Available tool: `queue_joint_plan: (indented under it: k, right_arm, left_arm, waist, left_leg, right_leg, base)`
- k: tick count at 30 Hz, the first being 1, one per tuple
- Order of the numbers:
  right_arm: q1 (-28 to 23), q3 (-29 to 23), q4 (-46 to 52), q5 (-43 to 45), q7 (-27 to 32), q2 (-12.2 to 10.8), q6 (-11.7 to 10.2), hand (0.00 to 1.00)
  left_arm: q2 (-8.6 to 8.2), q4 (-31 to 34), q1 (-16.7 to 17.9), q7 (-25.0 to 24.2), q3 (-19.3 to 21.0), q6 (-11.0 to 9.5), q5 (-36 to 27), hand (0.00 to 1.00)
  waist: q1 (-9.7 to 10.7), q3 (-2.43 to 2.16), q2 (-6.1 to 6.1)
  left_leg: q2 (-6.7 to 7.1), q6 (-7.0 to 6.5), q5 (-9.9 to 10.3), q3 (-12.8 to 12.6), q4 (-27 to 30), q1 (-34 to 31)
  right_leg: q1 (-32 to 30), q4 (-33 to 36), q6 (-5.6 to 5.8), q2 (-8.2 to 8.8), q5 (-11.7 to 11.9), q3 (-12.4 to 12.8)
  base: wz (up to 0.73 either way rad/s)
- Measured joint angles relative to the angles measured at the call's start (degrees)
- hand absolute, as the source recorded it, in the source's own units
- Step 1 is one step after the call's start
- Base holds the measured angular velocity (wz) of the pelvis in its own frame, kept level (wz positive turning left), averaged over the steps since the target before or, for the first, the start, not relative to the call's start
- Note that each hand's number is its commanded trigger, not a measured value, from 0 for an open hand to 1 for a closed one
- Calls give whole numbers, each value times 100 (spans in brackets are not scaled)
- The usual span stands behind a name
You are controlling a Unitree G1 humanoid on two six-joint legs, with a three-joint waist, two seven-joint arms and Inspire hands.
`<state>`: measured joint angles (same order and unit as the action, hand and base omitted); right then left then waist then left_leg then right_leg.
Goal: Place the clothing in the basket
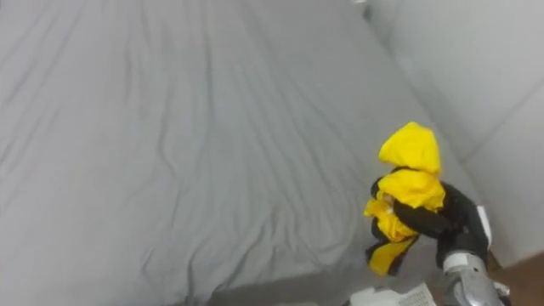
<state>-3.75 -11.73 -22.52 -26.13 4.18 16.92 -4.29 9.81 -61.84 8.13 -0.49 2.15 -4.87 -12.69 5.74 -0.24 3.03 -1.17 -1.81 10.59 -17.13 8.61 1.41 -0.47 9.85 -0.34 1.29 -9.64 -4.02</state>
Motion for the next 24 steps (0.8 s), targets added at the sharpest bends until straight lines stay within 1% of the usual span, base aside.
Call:
queue_joint_plan:
  k: [2,3,4,5,6,8,10,12,14,15,16,17,19,21,22,24]
  right_arm:
    - [-108,-97,28,11,29,-93,10,100]
    - [-127,-104,28,26,53,-102,14,100]
    - [-158,-105,28,80,67,-108,30,100]
    - [-202,-120,28,121,67,-108,74,100]
    - [-222,-126,28,147,68,-108,106,100]
    - [-350,-164,28,200,64,-108,165,100]
    - [-454,-178,14,188,59,-109,215,100]
    - [-496,-193,-154,180,29,-152,237,100]
    - [-593,-253,-502,138,-3,-252,268,100]
    - [-615,-256,-588,142,-7,-264,275,100]
    - [-655,-256,-727,154,-23,-266,309,100]
    - [-655,-255,-935,155,-55,-267,310,100]
    - [-644,-257,-1176,179,-67,-267,319,100]
    - [-615,-261,-1353,190,-73,-261,318,100]
    - [-509,-283,-1515,189,-108,-242,317,100]
    - [-179,-310,-1920,195,-160,-187,285,100]
  left_arm:
    - [-16,-5,-52,-7,-27,93,1,0]
    - [-31,-12,-54,-11,-33,140,1,0]
    - [-39,-38,-54,-16,-36,253,1,0]
    - [-34,-76,-49,-17,-26,328,1,0]
    - [-29,-79,-36,-16,-26,366,9,0]
    - [-14,-78,-30,-6,-26,535,121,0]
    - [2,-78,-28,-2,-40,623,117,0]
    - [13,-83,17,16,-37,653,114,0]
    - [10,-87,40,52,-61,701,106,0]
    - [10,-87,42,55,-66,709,108,0]
    - [11,-87,43,57,-99,717,110,0]
    - [12,-86,41,74,-144,734,106,0]
    - [14,-84,33,99,-256,736,101,0]
    - [20,-86,15,104,-275,736,99,0]
    - [22,-87,-12,106,-273,734,101,0]
    - [29,-109,-88,105,-386,727,87,0]
  waist:
    - [91,11,-13]
    - [125,11,-25]
    - [198,18,-63]
    - [213,20,-94]
    - [226,19,-108]
    - [378,22,-142]
    - [419,31,-161]
    - [497,37,-161]
    - [510,43,-171]
    - [512,49,-182]
    - [513,58,-226]
    - [516,46,-273]
    - [534,49,-332]
    - [549,42,-386]
    - [578,44,-423]
    - [679,70,-551]
  left_leg:
    - [-52,28,51,-221,-1,119]
    - [-69,35,69,-293,2,145]
    - [-91,47,93,-385,7,180]
    - [-118,68,120,-501,6,219]
    - [-126,76,127,-548,6,236]
    - [-132,83,130,-645,8,255]
    - [-131,99,141,-722,7,257]
    - [-139,107,146,-791,7,286]
    - [-148,128,159,-908,5,317]
    - [-148,130,164,-926,3,312]
    - [-160,133,203,-948,4,285]
    - [-200,129,232,-980,17,211]
    - [-213,119,238,-1086,42,98]
    - [-212,112,241,-1122,128,-86]
    - [-213,102,246,-1131,187,-233]
    - [-212,55,274,-1130,327,-507]
  right_leg:
    - [8,4,-13,-69,34,226]
    - [9,4,-16,-85,41,280]
    - [4,4,-13,-126,58,416]
    - [-17,7,-22,-163,74,535]
    - [-22,6,-27,-176,81,573]
    - [-43,17,-30,-199,84,674]
    - [-67,17,-33,-220,88,753]
    - [-67,19,-37,-241,92,826]
    - [-74,26,-37,-251,90,879]
    - [-87,24,-36,-253,90,893]
    - [-146,35,-35,-272,90,943]
    - [-262,93,-35,-292,91,1002]
    - [-404,112,-23,-294,127,1051]
    - [-620,239,-19,-295,131,1130]
    - [-792,318,-15,-298,131,1171]
    - [-1057,415,2,-290,142,1179]
  base:
    - [-49]
    - [-55]
    - [-55]
    - [-53]
    - [-46]
    - [-23]
    - [-20]
    - [-18]
    - [-18]
    - [-21]
    - [-24]
    - [-24]
    - [-23]
    - [-23]
    - [-16]
    - [-7]
